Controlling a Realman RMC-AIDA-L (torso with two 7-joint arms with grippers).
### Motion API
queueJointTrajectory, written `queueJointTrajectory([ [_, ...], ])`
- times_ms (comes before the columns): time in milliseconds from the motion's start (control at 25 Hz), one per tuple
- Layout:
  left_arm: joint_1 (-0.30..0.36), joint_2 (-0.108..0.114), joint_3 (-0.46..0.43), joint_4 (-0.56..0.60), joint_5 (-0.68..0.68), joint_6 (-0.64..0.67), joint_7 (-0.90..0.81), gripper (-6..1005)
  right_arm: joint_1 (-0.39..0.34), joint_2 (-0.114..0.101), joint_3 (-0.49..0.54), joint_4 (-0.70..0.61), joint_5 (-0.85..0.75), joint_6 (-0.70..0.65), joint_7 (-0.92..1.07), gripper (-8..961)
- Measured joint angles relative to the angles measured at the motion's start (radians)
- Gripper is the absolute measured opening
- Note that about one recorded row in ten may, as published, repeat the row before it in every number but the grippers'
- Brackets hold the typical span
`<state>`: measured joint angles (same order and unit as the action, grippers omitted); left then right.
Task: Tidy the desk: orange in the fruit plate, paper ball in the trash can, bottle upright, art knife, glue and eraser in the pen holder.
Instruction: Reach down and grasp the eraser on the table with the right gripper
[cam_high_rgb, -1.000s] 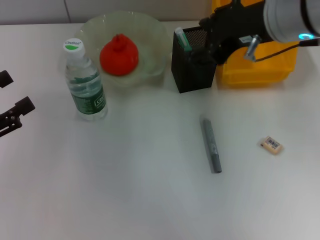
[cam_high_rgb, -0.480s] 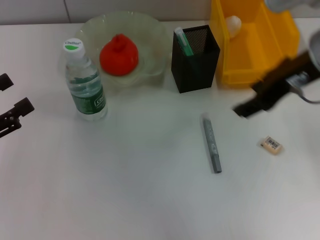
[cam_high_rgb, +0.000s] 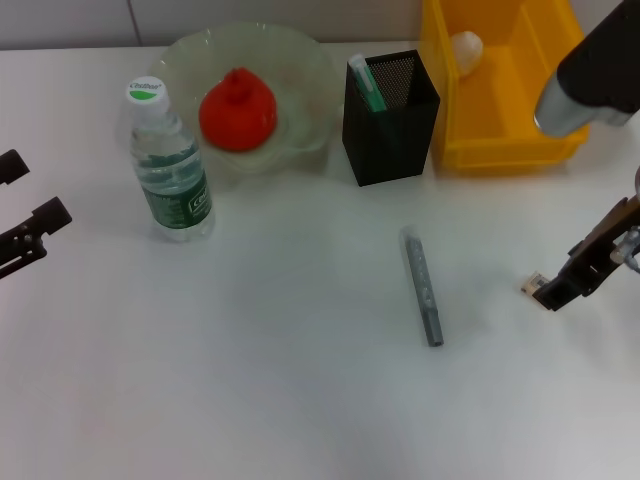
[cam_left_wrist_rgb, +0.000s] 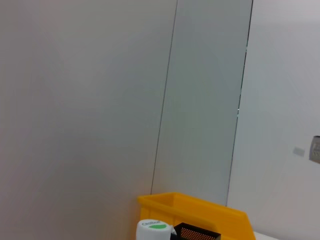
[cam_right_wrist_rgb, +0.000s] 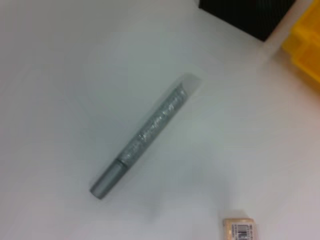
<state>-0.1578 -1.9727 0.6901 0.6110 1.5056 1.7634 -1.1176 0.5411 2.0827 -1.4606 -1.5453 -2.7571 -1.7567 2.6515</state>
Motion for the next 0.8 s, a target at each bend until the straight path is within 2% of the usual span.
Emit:
queueJointTrajectory([
  [280, 0.001, -0.006, 0.002, -0.001, 0.001, -0.013, 0.001, 813, -0.027, 0.001, -0.040, 0.069, -0.013, 0.102, -0.022, 678],
  [800, -0.010, -0.009, -0.003, 0.000, 0.026, -0.019, -0.005, 813, 0.004, -0.001, -0.040, 0.220, -0.005, 0.200, -0.023, 676],
])
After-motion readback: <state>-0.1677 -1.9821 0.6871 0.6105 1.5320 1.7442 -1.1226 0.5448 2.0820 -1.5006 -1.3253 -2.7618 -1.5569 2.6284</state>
